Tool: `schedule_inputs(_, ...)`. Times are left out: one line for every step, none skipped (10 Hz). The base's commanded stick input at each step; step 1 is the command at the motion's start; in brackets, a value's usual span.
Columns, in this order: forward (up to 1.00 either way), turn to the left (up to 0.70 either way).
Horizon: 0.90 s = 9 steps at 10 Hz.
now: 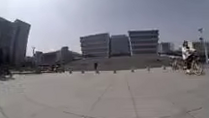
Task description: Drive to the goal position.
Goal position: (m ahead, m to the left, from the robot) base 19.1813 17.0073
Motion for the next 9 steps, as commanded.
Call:
schedule_inputs(1.0,0.32)
schedule_inputs(1.0,0.12)
schedule_inputs(1.0,0.0)
schedule_inputs(1.0,0.0)
schedule_inputs(1.0,0.0)
schedule_inputs(1.0,0.0)
schedule_inputs(1.0,0.0)
schedule_inputs(1.0,0.0)
schedule_inputs(1.0,0.0)
